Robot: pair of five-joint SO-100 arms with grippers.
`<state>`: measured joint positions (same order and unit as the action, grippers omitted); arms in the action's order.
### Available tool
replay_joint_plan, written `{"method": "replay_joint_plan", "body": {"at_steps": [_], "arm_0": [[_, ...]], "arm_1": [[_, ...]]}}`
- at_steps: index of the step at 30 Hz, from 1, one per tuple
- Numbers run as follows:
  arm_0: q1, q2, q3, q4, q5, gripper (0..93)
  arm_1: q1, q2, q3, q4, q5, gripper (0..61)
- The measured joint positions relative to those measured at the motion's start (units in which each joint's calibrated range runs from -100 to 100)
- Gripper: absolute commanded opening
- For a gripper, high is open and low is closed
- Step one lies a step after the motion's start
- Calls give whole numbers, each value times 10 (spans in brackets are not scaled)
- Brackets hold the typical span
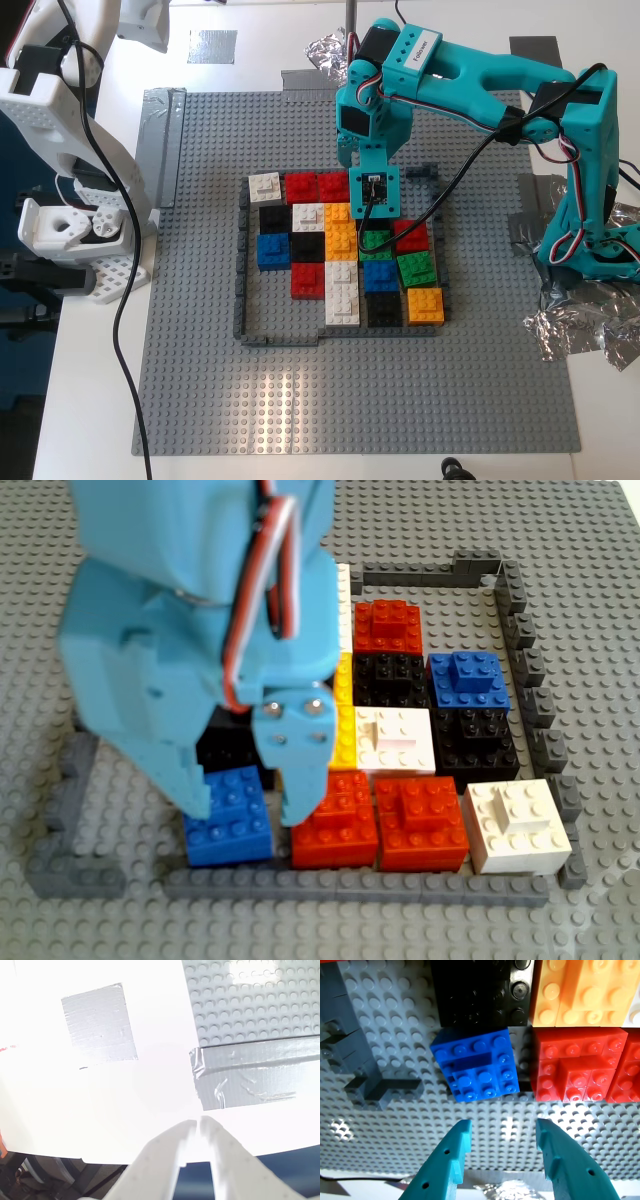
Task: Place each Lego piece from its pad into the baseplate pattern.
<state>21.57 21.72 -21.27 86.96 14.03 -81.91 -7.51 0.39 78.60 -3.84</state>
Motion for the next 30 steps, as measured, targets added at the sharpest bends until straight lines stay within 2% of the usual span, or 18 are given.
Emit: {"method": "replay_joint_plan", "body": {"at_steps": [9,14,18,19,22,26,30], "arm_0": [[67,-23,0,0,0,142],[129,-71,0,4,-13,142],[159,-105,2,50,-25,142],[192,-123,15,73,-32,142],[213,-150,43,75,-42,142],[304,-203,78,72,-45,143],[377,-211,84,65,-45,148]], "arm_1": [[0,0,0,-23,0,2],[-5,0,0,-78,6,2],[-5,0,0,-86,8,2],[-5,0,0,-86,8,2],[-4,0,0,-86,8,2],[-4,0,0,-75,8,2],[-4,0,0,-69,8,2]]}}
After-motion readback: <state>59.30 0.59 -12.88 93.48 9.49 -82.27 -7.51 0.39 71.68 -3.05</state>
